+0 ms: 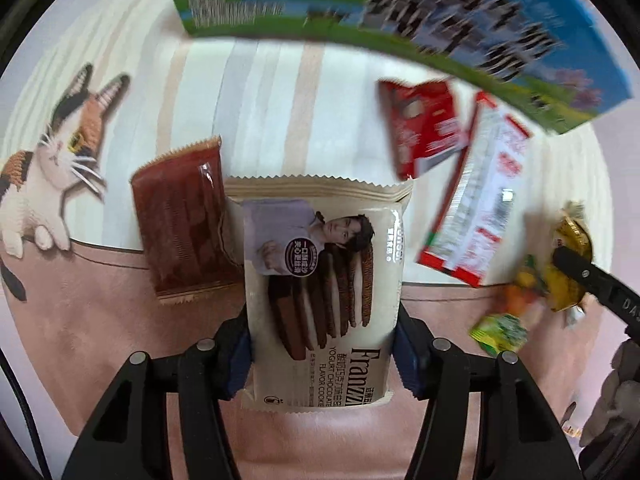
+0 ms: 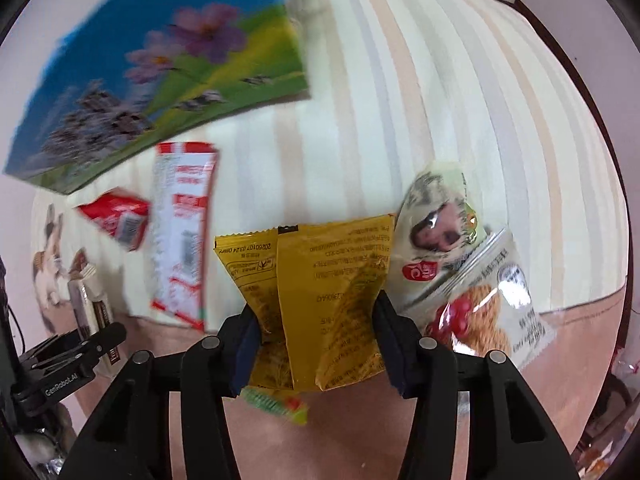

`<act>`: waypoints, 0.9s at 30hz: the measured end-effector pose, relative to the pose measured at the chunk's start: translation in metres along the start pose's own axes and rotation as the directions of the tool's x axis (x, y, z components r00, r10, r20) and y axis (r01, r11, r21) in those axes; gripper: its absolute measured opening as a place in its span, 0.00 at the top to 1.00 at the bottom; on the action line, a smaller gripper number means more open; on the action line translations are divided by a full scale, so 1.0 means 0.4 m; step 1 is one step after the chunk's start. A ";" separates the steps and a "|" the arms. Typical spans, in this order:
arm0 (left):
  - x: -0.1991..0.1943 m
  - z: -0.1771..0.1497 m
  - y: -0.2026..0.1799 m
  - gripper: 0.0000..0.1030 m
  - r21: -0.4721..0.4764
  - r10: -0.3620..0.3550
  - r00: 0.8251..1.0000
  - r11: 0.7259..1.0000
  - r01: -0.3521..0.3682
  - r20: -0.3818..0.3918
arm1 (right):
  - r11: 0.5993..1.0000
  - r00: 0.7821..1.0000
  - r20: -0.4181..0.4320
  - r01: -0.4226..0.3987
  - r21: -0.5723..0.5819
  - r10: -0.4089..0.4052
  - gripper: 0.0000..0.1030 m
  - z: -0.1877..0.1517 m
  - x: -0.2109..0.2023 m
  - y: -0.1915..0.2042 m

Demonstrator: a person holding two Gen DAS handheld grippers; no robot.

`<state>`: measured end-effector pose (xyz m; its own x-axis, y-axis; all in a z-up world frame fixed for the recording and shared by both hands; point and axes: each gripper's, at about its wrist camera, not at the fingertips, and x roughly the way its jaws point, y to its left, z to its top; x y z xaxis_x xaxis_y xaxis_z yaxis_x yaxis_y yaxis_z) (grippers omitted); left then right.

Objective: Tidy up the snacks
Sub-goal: 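Carry the Franzzi pack and yellow bag into the box and open both tools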

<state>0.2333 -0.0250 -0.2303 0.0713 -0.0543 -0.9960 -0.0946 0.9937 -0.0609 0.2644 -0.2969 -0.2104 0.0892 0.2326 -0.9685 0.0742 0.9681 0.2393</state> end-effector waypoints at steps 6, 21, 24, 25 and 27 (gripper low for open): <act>-0.173 -0.003 -0.025 0.45 0.037 -0.075 0.991 0.997 0.072 0.109 | 0.994 0.993 0.055 -0.099 -0.041 0.101 0.47 -0.049 -0.124 0.057; -0.489 0.365 -0.058 0.45 0.129 -0.146 0.956 0.985 0.116 0.256 | 0.958 0.923 0.262 -0.257 -0.128 0.282 0.47 0.229 -0.415 0.314; -0.458 0.457 -0.041 0.45 0.123 -0.098 0.973 0.990 0.073 0.208 | 0.965 0.924 0.282 -0.236 -0.116 0.260 0.47 0.294 -0.396 0.352; -0.442 0.483 -0.032 0.45 0.126 -0.084 0.979 0.990 0.061 0.187 | 0.965 0.925 0.277 -0.238 -0.109 0.259 0.47 0.314 -0.392 0.359; -0.396 0.532 -0.015 0.45 0.116 -0.056 0.988 0.992 0.040 0.142 | 0.963 0.927 0.261 -0.256 -0.085 0.270 0.47 0.350 -0.364 0.371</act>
<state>0.4337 -0.0014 -0.0582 0.2166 -0.0958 -0.9716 0.0247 0.9954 -0.0927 0.4016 -0.2003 -0.0242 0.3619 0.4523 -0.8152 -0.0357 0.8805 0.4727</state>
